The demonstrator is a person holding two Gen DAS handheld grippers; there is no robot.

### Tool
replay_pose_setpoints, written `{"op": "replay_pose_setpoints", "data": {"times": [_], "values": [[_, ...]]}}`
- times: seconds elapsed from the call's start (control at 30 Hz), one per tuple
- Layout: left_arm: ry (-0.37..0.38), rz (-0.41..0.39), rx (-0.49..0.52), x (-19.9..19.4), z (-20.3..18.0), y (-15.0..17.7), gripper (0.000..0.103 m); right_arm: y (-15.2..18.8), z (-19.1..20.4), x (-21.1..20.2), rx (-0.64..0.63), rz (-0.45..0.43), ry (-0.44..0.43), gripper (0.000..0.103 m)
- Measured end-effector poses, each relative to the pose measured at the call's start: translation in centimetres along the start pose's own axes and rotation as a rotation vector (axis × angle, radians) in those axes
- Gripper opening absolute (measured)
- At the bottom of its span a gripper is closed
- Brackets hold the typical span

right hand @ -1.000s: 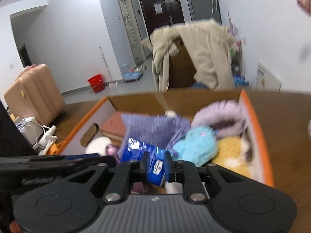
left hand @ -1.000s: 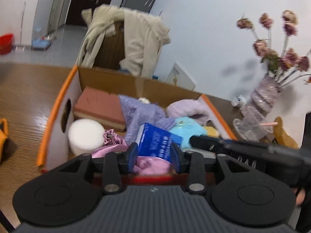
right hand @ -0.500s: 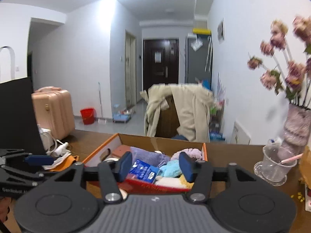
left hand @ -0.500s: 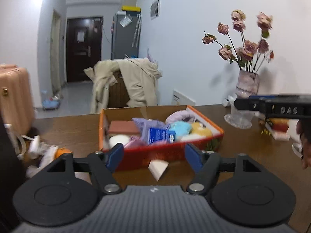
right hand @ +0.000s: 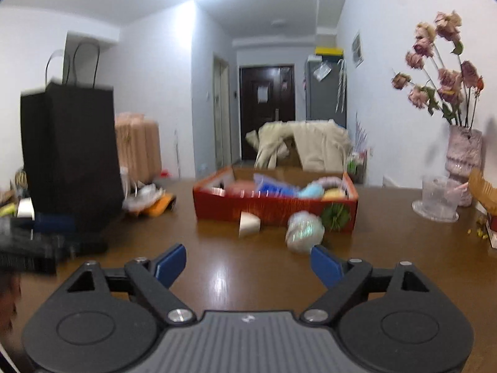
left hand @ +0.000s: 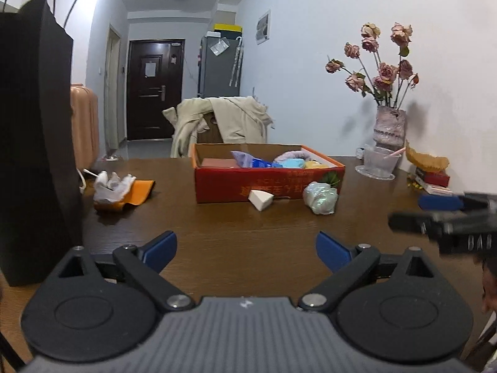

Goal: Organize soft objects
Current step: 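Move both grippers back toward the white sponge wedge and plastic ball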

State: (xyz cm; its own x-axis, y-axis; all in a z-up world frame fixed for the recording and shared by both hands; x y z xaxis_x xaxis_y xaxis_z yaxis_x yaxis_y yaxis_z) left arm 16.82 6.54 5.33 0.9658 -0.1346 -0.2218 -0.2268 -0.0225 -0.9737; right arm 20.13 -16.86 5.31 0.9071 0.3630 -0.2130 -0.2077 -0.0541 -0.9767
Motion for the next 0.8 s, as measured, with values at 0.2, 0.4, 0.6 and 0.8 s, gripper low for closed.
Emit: {"op": "replay_pose_setpoints", "data": {"times": [0.2, 0.4, 0.6, 0.8], "values": [[0.007, -0.009, -0.003, 0.4, -0.4, -0.4, 0.1, 0.3, 0.0, -0.4, 0.015, -0.007, 0.029, 0.087], [0.01, 0.038, -0.002, 2.5, -1.0, 0.3, 0.1, 0.6, -0.9, 0.5, 0.03, 0.006, 0.042, 0.087], [0.015, 0.056, 0.005, 6.2, -1.1, 0.0, 0.1, 0.5, -2.7, 3.1, 0.057, 0.019, 0.066, 0.087], [0.037, 0.102, -0.016, 12.8, -0.8, -0.9, 0.099, -0.8, -4.7, 8.5, 0.076, 0.062, 0.088, 0.085]]}}
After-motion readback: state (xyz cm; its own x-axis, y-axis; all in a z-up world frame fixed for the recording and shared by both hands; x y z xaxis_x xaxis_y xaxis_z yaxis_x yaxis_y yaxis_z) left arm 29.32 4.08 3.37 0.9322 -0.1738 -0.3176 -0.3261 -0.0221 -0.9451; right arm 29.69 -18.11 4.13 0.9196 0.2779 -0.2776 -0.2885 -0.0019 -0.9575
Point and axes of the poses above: each gripper's, at about its wrist camera, not at the fingertips, and x roughly the way its jaws point, z to its left, y to its underside, the point moved 5 cm from there along x, roughly the way its jaws point, and after that the axes turned 8 degrees about -z, right-handed, at the moved point
